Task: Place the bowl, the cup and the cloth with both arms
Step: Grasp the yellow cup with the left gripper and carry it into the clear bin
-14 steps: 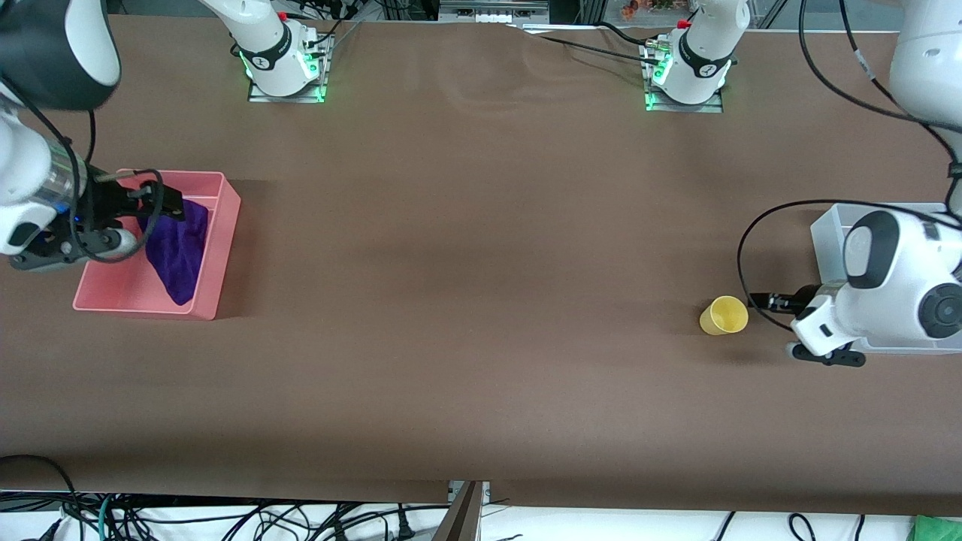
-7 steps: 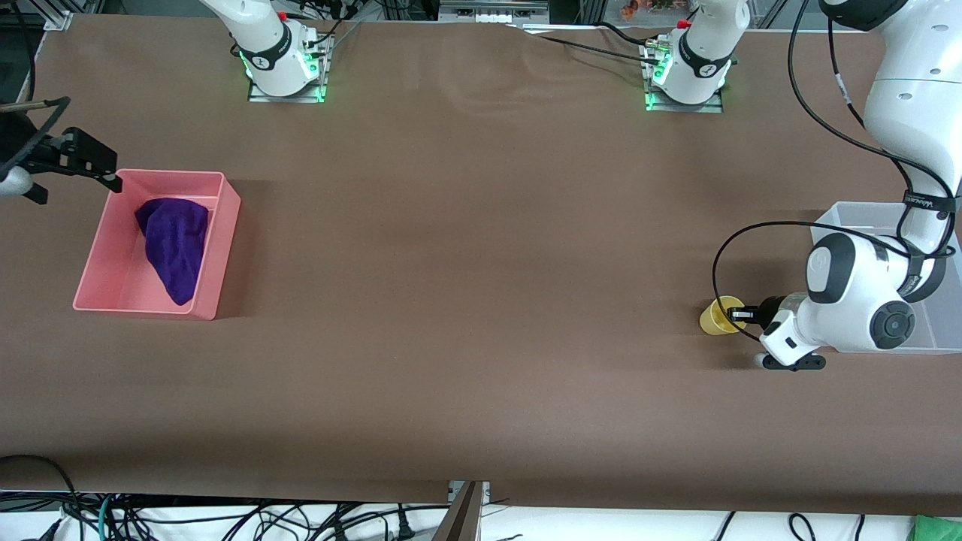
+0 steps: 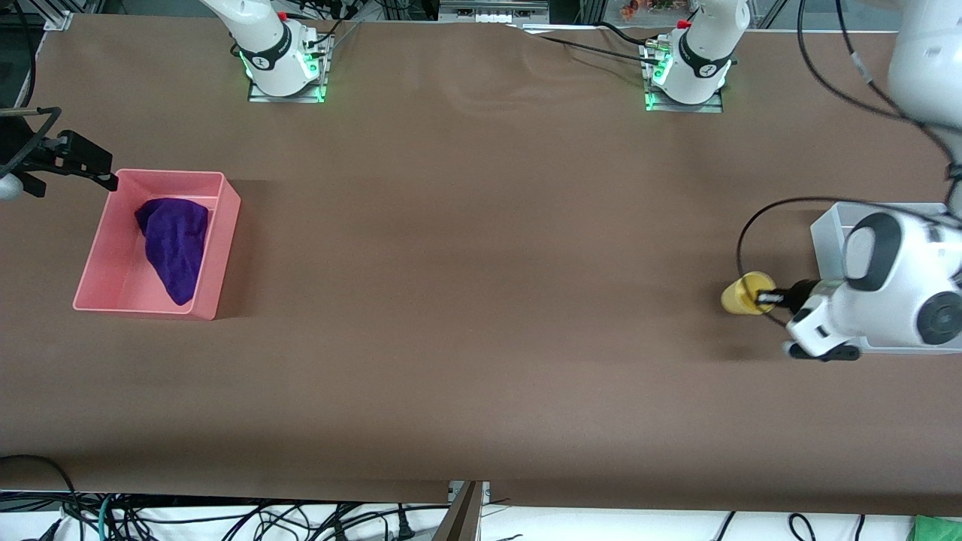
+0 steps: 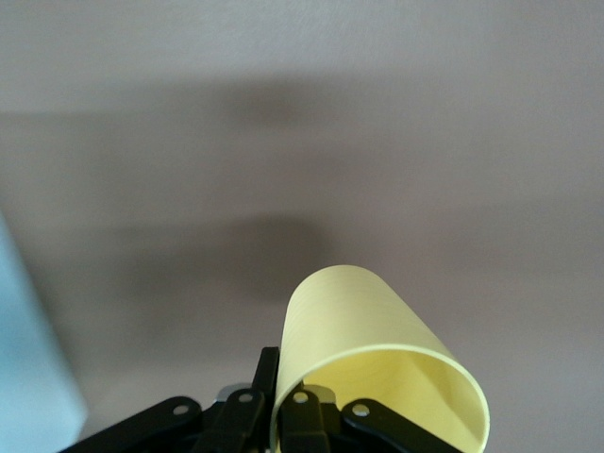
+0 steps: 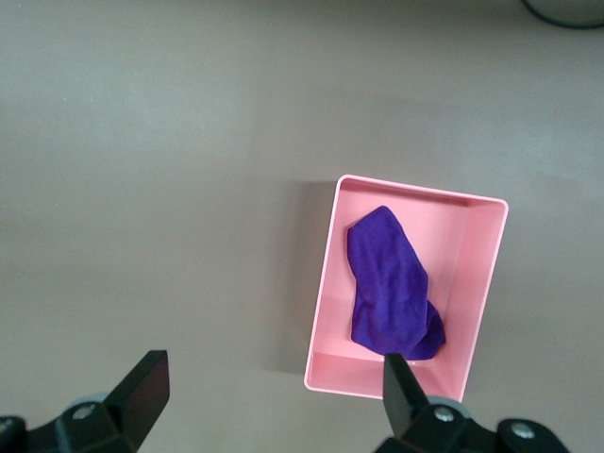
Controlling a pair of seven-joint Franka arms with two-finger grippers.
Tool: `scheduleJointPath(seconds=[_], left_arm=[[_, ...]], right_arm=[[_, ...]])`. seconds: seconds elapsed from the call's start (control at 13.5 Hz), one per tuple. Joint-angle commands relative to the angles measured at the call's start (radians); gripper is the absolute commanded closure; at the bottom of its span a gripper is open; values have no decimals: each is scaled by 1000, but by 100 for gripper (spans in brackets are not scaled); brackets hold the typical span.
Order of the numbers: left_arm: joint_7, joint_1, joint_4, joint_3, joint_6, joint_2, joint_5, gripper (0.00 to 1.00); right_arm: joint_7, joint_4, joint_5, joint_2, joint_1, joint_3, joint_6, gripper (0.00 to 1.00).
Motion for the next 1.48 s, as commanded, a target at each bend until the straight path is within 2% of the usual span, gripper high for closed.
scheduleJointPath(seconds=[0.0,0.3,0.52,0.66,0.89,1.03,1.18,1.4], left_arm=[[179,14,-13,16,-111,-121,128,100],[518,196,-40,16,-69,-129,261,100],[721,360,-189,14,248,-124,261,100],[735,424,-281,14,438,-108,253,100],[735,482,-326,14,560,-55,246,100],[737,481,-321,11,554,-60,246,1],[734,476,-306,2,481,-84,244,0],[719,479,-298,-105,316,-200,226,0]], right_arm=[[16,6,1,6,2,12,-13,0],[14,6,3,6,2,12,-11,0],[12,6,3,7,0,11,-5,0],[12,6,1,7,0,11,-4,0],[14,6,0,7,0,12,-1,0],[17,6,0,9,2,14,-1,0],[17,6,-3,9,3,15,-2,0],[17,6,0,16,3,15,-2,0]])
